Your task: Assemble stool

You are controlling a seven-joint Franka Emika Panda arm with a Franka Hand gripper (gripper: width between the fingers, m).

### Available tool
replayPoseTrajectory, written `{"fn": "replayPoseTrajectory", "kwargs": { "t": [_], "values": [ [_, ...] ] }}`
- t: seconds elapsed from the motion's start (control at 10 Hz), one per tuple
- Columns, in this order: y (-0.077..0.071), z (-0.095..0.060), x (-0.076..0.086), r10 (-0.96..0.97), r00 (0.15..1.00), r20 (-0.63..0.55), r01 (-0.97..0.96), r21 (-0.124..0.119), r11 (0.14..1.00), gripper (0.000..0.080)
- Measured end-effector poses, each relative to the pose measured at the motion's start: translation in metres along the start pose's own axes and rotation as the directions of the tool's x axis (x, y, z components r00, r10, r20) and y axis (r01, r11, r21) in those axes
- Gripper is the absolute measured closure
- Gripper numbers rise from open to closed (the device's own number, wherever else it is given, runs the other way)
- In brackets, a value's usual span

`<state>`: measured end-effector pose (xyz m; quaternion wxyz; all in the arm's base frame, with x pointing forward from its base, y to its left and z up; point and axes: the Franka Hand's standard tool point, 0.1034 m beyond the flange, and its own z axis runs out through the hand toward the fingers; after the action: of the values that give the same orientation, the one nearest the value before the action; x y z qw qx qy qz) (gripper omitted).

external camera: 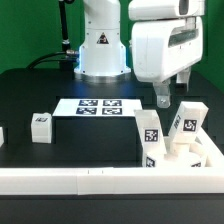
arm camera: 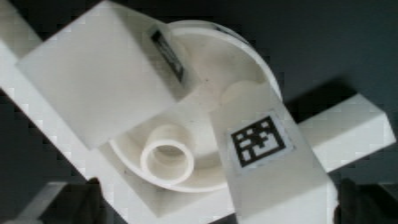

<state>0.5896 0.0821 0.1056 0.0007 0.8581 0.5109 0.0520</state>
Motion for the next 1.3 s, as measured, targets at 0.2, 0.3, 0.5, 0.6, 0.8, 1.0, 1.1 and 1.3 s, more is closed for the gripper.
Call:
{"fn": "replayPoseTrajectory", "kwargs": {
  "t": [0.2,0.3,0.5,0.6,0.8,1.0,1.1,1.3],
  "values": [
    [0.004,0.0,-0.006,-0.221,0.975,0.026,0.222,-0.009,0.975,0.015],
    [0.005,0.0,-0.007,-0.298,0.954,0.038,0.299,-0.009,0.954,0.015],
    [-0.009,0.008,0.005,-0.253,0.967,0.037,0.253,0.005,0.967,0.015],
    [-0.018,0.013,0.011,-0.224,0.974,0.038,0.224,0.013,0.975,0.015],
    [-0.03,0.024,0.018,-0.242,0.97,0.034,0.241,0.029,0.97,0.015],
    [-0.038,0.035,0.021,-0.253,0.967,0.025,0.252,0.024,0.967,0.015],
    [-0.036,0.036,0.019,-0.248,0.969,0.024,0.247,0.02,0.969,0.015],
    [-0.031,0.035,0.015,-0.237,0.971,0.025,0.236,0.018,0.972,0.0238]
  ]
}}
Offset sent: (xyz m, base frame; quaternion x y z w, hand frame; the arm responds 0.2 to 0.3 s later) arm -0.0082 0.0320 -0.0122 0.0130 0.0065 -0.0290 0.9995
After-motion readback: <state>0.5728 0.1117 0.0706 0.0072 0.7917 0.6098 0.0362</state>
